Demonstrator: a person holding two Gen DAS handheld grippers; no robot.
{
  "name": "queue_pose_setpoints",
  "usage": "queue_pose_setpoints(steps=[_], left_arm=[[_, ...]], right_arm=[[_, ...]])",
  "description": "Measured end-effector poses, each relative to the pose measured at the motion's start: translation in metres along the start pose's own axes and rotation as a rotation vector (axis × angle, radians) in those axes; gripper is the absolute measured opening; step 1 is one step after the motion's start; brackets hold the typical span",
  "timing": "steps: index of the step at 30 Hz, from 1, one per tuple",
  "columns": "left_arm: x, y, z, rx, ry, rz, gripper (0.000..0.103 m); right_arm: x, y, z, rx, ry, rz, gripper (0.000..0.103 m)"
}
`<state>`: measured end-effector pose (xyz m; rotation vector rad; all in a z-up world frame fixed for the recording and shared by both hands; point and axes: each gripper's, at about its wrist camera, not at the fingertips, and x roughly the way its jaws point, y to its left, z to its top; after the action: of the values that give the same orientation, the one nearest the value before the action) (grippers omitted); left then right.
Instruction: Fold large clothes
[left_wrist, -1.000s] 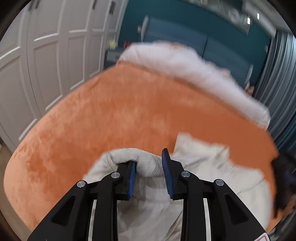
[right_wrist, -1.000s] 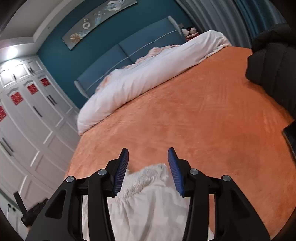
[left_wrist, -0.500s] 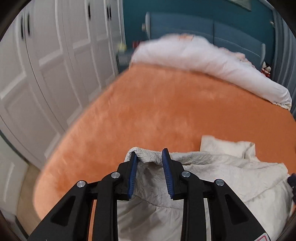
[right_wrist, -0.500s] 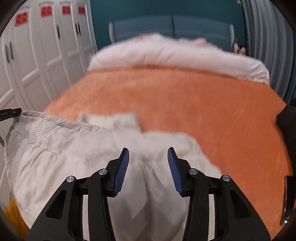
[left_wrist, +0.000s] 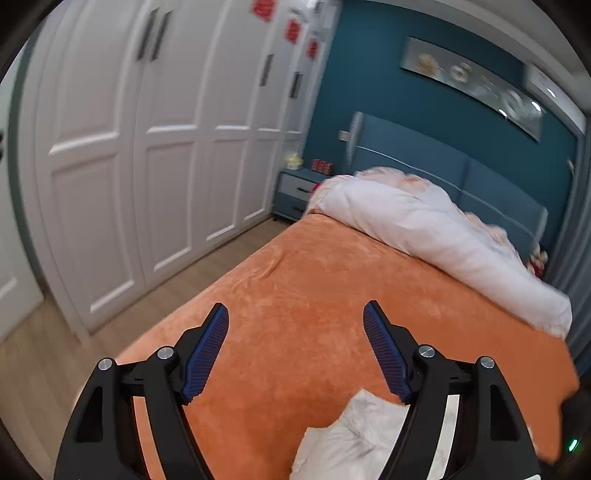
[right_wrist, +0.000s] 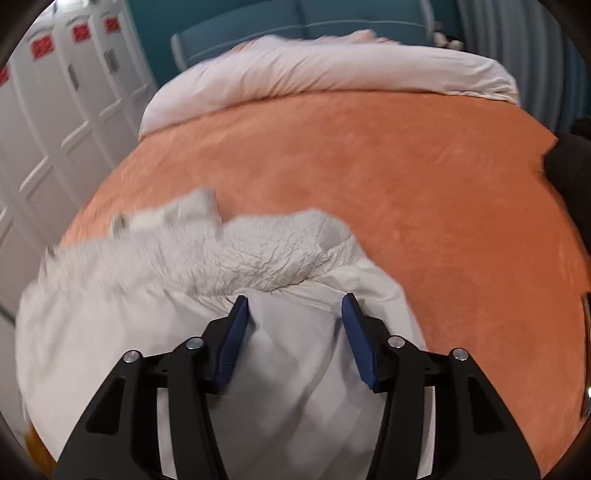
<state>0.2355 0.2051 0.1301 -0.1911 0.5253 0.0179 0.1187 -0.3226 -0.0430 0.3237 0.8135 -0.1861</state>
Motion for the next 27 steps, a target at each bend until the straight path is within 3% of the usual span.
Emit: queue_pose_setpoints(steps=[4, 7, 9, 12, 19, 27], left_arm=[[0.014, -0.062, -0.040, 0.128, 0.059, -0.106, 0.081], [0.056, -0.112, -0.097, 0.206, 0.212, -0.178, 0.082], [0.084, -0.140, -0.135, 0.257, 0.314, -0.175, 0.082], [0.112, -0.158, -0.176, 0.321, 0.340, -0.102, 0.082], [0.158, -0.153, -0.188, 0.290, 0.347, -0.092, 0.088], [0.176, -0.148, -0.198, 0.250, 0.343, -0.110, 0.091]], right_arm=[[-0.018, 0.033, 0.020, -0.031, -0.070, 0.021, 0.040], [-0.003, 0.068, 0.025, -0.177, -0.043, -0.014, 0.037], [0.015, 0.077, 0.023, -0.225, -0.005, -0.036, 0.033], [0.043, 0.069, 0.021, -0.196, 0.041, -0.038, 0.033], [0.080, 0.058, 0.015, -0.143, 0.038, -0.018, 0.033], [0.097, 0.049, 0.012, -0.080, 0.021, 0.040, 0.033]])
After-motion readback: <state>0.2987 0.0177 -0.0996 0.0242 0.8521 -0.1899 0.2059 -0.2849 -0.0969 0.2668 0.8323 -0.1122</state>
